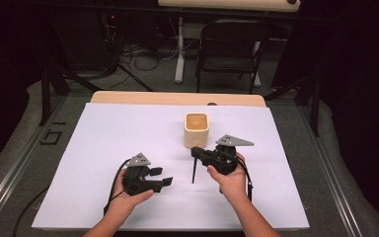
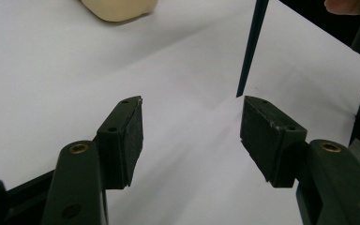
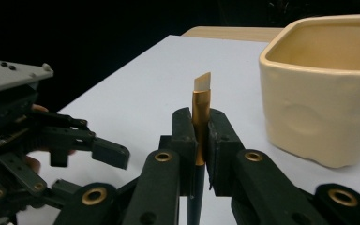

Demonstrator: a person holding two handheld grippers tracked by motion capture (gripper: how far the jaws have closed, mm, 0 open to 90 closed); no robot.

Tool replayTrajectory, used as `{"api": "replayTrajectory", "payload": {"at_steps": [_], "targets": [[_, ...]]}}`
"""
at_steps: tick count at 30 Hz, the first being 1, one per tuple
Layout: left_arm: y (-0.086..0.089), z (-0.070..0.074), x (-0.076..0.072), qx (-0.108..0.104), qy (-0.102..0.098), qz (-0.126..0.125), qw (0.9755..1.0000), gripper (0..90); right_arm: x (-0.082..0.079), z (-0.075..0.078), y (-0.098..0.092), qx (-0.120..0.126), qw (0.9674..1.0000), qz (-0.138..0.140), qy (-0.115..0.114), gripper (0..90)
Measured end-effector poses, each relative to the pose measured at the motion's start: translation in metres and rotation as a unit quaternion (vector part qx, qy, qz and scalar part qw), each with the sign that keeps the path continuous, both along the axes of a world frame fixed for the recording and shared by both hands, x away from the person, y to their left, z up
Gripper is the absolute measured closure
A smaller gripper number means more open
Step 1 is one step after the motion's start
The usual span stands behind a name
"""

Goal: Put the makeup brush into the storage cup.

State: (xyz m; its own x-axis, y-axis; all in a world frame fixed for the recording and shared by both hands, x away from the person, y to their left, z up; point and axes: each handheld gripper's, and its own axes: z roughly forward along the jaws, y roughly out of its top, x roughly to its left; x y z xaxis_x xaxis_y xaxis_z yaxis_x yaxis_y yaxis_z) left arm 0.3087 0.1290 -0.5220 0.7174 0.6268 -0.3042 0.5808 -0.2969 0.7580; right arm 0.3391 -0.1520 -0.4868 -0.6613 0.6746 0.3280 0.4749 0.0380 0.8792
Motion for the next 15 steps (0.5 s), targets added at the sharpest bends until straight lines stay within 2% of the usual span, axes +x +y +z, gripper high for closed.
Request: {"api": "replayTrajectory", "payload": {"at_steps": [4, 9, 15], "targets": [[0.007, 0.001, 0.000, -0.004, 0.008, 0.012, 0.9999, 37.2, -0.001, 0.004, -0.001, -0.025, 0.9994, -0.003, -0.022, 83.6], [0.015, -0.001, 0.002, -0.001, 0.012, 0.029, 0.9995, 32.8, -0.002, 0.009, -0.005, -0.050, 0.9980, -0.012, -0.037, 83.6], [0.023, -0.002, 0.004, 0.012, 0.002, 0.045, 0.9989, 31.7, -0.001, 0.012, -0.010, -0.067, 0.9965, -0.021, -0.045, 83.6]]}}
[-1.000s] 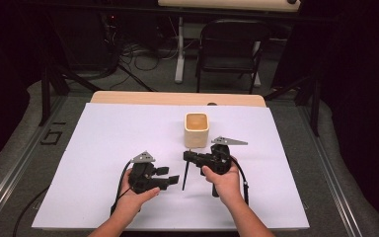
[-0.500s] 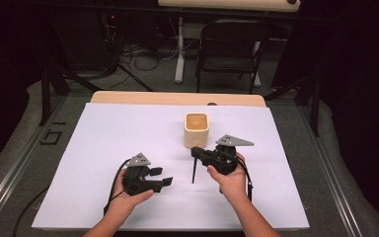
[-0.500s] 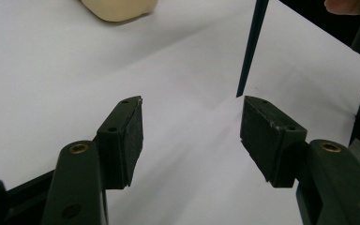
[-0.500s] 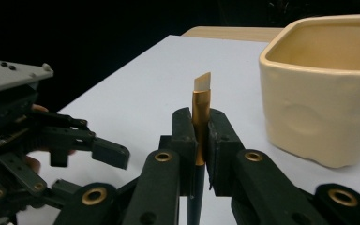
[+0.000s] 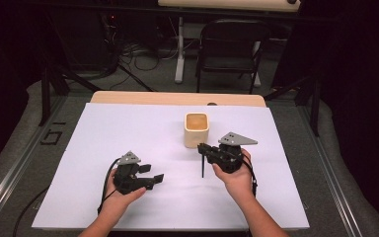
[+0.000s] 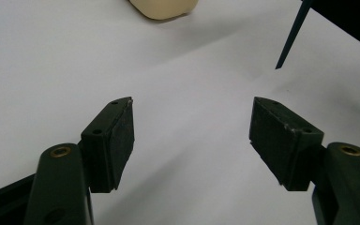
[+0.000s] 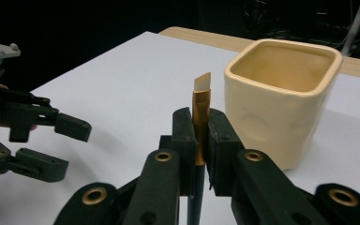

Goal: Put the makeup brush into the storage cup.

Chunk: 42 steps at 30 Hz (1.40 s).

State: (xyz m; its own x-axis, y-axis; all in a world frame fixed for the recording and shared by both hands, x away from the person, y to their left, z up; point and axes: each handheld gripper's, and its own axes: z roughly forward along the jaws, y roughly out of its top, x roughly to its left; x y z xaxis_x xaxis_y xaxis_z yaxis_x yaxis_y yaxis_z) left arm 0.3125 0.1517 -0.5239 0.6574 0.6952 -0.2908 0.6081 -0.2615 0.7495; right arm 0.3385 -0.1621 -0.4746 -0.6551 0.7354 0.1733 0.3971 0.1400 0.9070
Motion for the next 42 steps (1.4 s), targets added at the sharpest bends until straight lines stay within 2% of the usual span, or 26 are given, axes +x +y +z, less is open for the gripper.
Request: {"api": "replayTrajectory", "payload": {"at_steps": [3, 7, 12, 23, 30, 37, 42], "targets": [[0.003, 0.000, 0.000, 0.006, -0.005, 0.004, 1.0000, 31.1, 0.001, 0.000, -0.003, -0.011, 0.9999, -0.005, -0.003, 83.6], [0.004, -0.001, 0.000, 0.017, -0.011, 0.009, 0.9998, 30.8, 0.001, 0.004, -0.004, -0.032, 0.9992, -0.011, -0.021, 83.6], [0.005, 0.000, 0.000, 0.029, -0.020, 0.011, 0.9993, 30.6, 0.003, 0.007, -0.006, -0.048, 0.9981, -0.020, -0.032, 83.6], [0.008, 0.000, 0.001, 0.030, -0.020, 0.021, 0.9991, 30.6, 0.012, 0.009, -0.012, -0.053, 0.9972, -0.036, -0.037, 83.6], [0.010, 0.000, 0.002, 0.028, -0.021, 0.022, 0.9992, 30.6, 0.020, 0.024, -0.017, -0.050, 0.9965, -0.046, -0.048, 83.6], [0.012, 0.001, 0.001, 0.028, -0.022, 0.023, 0.9991, 30.6, 0.029, 0.040, -0.015, -0.036, 0.9963, -0.050, -0.060, 83.6], [0.013, 0.001, 0.001, 0.027, -0.022, 0.027, 0.9990, 30.6, 0.035, 0.048, -0.012, -0.039, 0.9958, -0.053, -0.064, 83.6]]}}
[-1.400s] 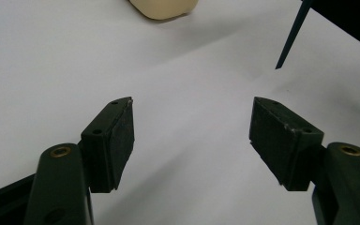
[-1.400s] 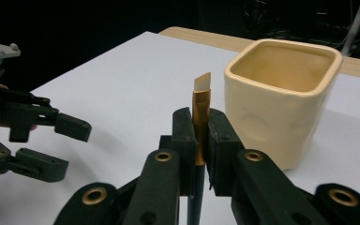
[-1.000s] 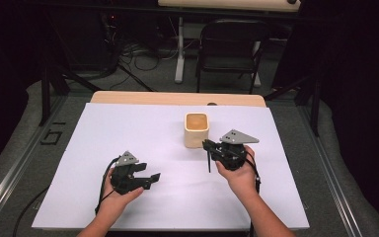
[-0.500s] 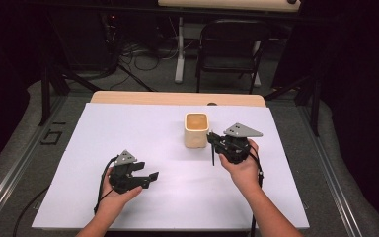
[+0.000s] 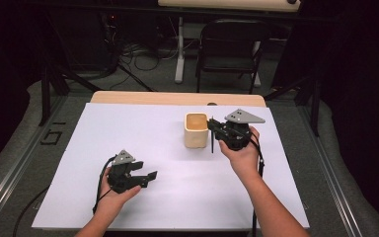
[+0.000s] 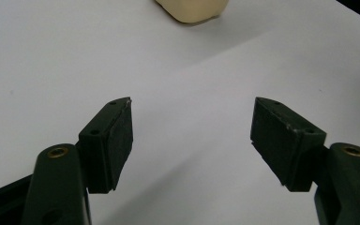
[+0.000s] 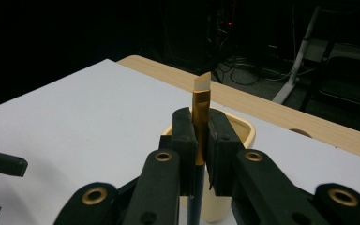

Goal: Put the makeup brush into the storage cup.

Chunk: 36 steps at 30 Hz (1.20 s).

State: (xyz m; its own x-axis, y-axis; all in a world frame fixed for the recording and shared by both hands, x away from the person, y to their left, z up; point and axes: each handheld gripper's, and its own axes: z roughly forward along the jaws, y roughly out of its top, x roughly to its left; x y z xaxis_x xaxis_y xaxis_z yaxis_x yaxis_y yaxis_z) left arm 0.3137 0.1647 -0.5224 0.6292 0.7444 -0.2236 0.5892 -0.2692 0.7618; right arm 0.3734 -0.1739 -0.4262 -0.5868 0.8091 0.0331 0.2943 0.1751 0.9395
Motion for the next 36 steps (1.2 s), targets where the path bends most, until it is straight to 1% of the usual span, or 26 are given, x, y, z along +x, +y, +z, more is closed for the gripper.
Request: {"api": "replayTrajectory", "payload": {"at_steps": [1, 7, 11, 19, 23, 29, 33, 36], "targets": [[0.000, 0.000, 0.000, -0.001, -0.001, 0.001, 1.0000, 30.6, 0.000, 0.001, 0.000, 0.002, 1.0000, 0.000, 0.003, 83.6], [0.002, 0.001, 0.000, -0.002, -0.001, 0.000, 1.0000, 30.6, 0.003, 0.008, 0.002, -0.004, 1.0000, 0.000, -0.002, 83.6], [0.002, 0.001, 0.001, -0.003, -0.001, 0.001, 1.0000, 30.6, 0.005, 0.013, 0.003, -0.004, 1.0000, -0.002, -0.003, 83.6], [0.002, 0.000, 0.001, -0.002, 0.000, 0.003, 1.0000, 30.6, 0.009, 0.027, 0.005, -0.006, 1.0000, -0.004, -0.004, 83.6], [0.002, 0.000, 0.001, -0.004, 0.001, 0.005, 1.0000, 30.6, 0.011, 0.034, 0.007, -0.005, 0.9999, -0.004, -0.009, 83.7], [0.003, 0.000, 0.001, -0.004, 0.003, 0.005, 1.0000, 30.6, 0.014, 0.044, 0.011, -0.008, 0.9998, -0.002, -0.015, 83.6], [0.003, 0.000, 0.001, -0.005, 0.004, 0.006, 1.0000, 30.6, 0.018, 0.047, 0.015, -0.010, 0.9998, -0.001, -0.017, 83.6], [0.003, 0.000, 0.001, -0.005, 0.004, 0.006, 1.0000, 30.6, 0.022, 0.049, 0.018, -0.005, 0.9999, -0.002, -0.016, 83.6]]}}
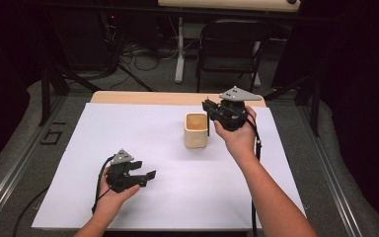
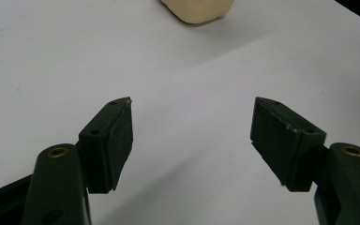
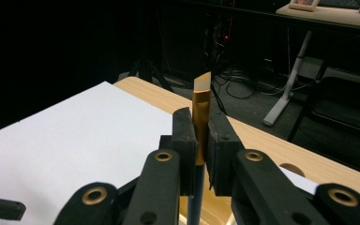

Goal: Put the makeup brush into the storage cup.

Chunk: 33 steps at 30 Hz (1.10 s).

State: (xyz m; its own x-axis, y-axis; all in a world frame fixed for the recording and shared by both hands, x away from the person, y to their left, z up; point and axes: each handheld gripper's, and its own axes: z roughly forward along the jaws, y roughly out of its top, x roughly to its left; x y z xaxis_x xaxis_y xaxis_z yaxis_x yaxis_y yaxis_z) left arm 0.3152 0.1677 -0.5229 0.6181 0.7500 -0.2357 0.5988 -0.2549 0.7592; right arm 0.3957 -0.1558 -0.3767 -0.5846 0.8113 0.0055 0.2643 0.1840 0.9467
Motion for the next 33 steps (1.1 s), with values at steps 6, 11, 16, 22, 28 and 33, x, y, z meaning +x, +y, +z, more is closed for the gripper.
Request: {"api": "replayTrajectory", "payload": {"at_steps": [6, 11, 16, 22, 28, 33], "targets": [[0.001, 0.000, 0.000, 0.000, -0.001, 0.001, 1.0000, 30.6, 0.008, 0.002, 0.006, 0.004, 1.0000, -0.002, 0.003, 83.6], [0.001, 0.000, 0.000, -0.001, 0.000, 0.001, 1.0000, 30.6, 0.014, 0.003, 0.011, 0.004, 1.0000, -0.006, 0.001, 83.7], [0.001, 0.000, 0.001, -0.001, 0.001, 0.000, 1.0000, 30.6, 0.020, 0.002, 0.016, 0.006, 0.9999, -0.011, 0.005, 83.6], [0.001, 0.000, 0.001, -0.003, 0.001, 0.002, 1.0000, 30.6, 0.027, 0.005, 0.022, 0.004, 0.9998, -0.018, 0.003, 83.6], [0.002, 0.000, 0.001, -0.002, 0.002, 0.001, 1.0000, 30.6, 0.039, 0.003, 0.025, 0.001, 0.9994, -0.035, 0.006, 83.6], [0.002, 0.000, 0.002, -0.003, 0.002, 0.001, 1.0000, 30.6, 0.044, 0.000, 0.028, 0.000, 0.9991, -0.042, 0.008, 83.6]]}}
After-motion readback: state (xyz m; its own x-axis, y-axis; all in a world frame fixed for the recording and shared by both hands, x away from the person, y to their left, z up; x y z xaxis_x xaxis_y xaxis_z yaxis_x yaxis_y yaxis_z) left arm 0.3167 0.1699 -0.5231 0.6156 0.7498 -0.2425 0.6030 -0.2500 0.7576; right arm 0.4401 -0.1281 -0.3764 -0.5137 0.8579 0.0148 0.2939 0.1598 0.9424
